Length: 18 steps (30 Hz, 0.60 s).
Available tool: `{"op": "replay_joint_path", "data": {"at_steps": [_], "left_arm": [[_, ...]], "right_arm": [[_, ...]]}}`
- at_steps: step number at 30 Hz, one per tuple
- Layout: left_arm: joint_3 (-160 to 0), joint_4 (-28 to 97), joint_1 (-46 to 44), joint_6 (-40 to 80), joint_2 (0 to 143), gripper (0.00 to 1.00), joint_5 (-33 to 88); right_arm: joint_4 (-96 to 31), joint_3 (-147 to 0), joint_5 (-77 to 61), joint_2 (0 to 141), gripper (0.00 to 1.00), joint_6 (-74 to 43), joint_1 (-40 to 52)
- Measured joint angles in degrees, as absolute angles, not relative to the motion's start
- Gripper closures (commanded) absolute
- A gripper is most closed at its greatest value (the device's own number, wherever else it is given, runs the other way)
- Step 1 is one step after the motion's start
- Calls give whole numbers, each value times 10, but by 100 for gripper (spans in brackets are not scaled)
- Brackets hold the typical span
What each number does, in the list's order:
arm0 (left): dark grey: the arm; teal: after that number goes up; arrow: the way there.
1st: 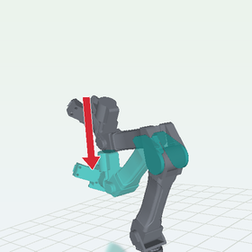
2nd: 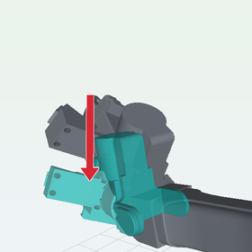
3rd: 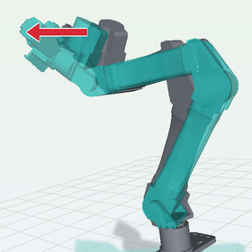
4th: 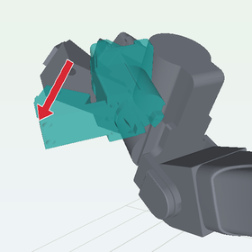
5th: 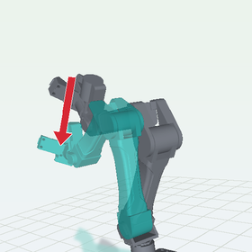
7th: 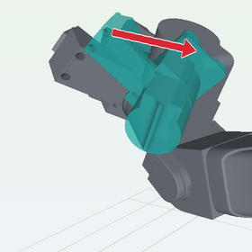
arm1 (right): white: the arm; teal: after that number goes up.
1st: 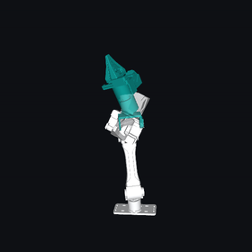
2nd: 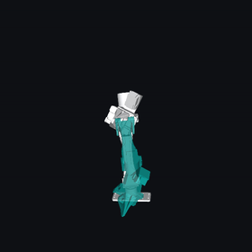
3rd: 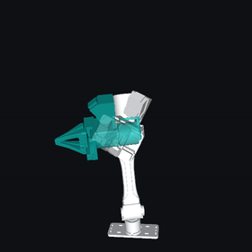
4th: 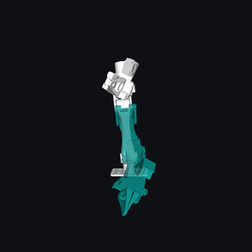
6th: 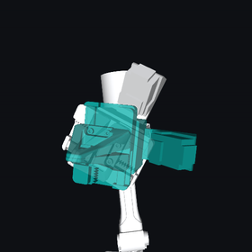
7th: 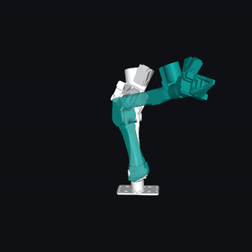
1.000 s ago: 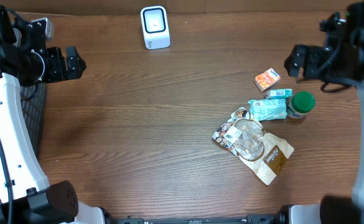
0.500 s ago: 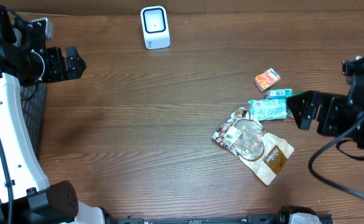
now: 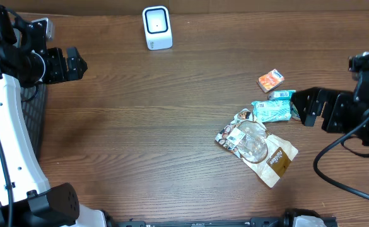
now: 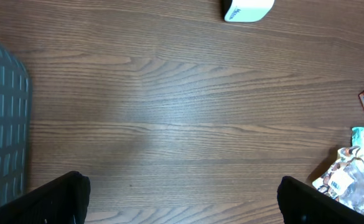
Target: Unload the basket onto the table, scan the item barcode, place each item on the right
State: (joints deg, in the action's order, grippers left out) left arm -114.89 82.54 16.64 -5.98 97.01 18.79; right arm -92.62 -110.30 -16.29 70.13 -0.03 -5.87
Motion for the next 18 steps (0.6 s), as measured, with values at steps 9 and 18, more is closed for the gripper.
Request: {"op": "replay_joint_path", "data": {"at_steps": [9,18], "left_arm": [[-1149,825,166,-60,970,0,188],[-1149,825,166,-60,970,0,188]], "right_arm": [[-702,-951,-158,611,0,0,-28],[-408,-622,-129,390,0,0,29]]}}
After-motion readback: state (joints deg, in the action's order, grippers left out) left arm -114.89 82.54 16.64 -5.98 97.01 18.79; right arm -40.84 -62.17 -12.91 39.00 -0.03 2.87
